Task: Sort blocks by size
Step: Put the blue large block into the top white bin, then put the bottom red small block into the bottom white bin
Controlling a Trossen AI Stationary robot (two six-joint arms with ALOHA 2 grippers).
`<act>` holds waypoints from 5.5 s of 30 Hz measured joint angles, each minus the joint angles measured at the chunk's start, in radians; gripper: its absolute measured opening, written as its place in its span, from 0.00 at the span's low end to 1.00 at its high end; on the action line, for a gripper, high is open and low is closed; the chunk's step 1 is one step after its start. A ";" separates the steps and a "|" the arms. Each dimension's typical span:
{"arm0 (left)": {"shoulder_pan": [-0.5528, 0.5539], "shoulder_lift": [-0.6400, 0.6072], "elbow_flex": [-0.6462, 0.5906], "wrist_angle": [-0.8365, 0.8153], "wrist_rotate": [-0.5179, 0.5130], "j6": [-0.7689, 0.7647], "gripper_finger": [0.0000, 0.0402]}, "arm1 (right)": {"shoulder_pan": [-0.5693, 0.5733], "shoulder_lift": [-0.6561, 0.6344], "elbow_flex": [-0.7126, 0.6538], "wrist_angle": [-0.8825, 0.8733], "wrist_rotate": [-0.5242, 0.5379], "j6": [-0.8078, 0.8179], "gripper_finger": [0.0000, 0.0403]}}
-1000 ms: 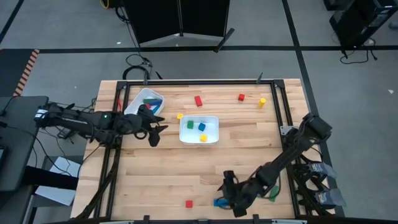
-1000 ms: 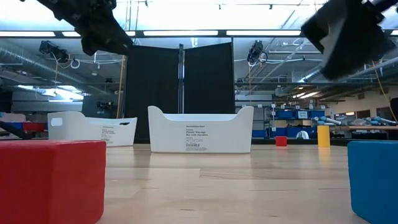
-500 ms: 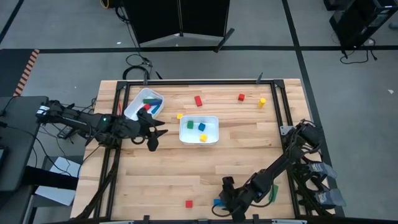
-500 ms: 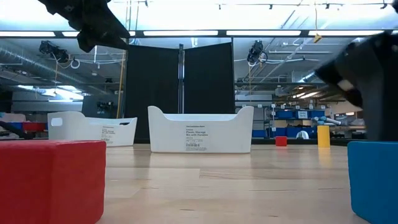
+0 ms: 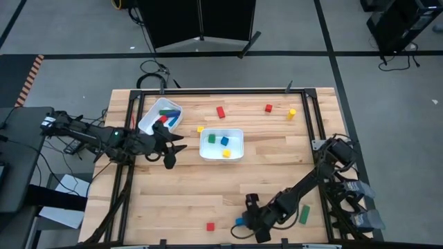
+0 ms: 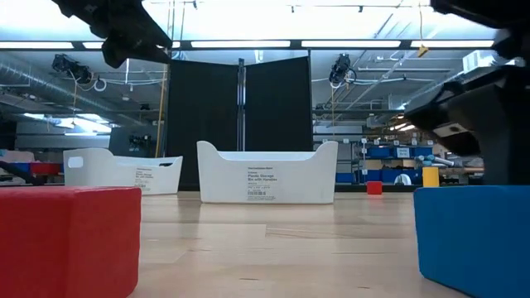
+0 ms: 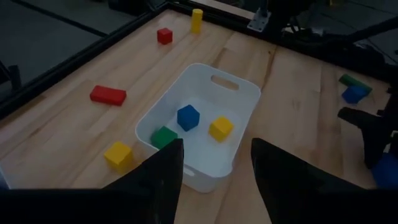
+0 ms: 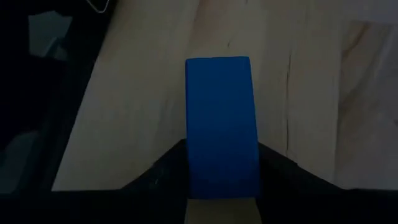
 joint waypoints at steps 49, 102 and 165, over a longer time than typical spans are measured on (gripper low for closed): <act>-0.276 -0.092 0.000 0.494 -0.119 0.347 0.42 | -0.931 0.649 1.116 0.363 -0.186 -0.527 0.64; -0.493 0.935 0.287 0.407 0.219 0.000 0.91 | -0.431 -0.713 -0.630 0.904 0.495 -0.572 0.46; 0.075 0.774 0.233 0.424 0.158 0.294 0.34 | -0.378 -0.712 -0.531 0.572 0.538 -0.538 0.46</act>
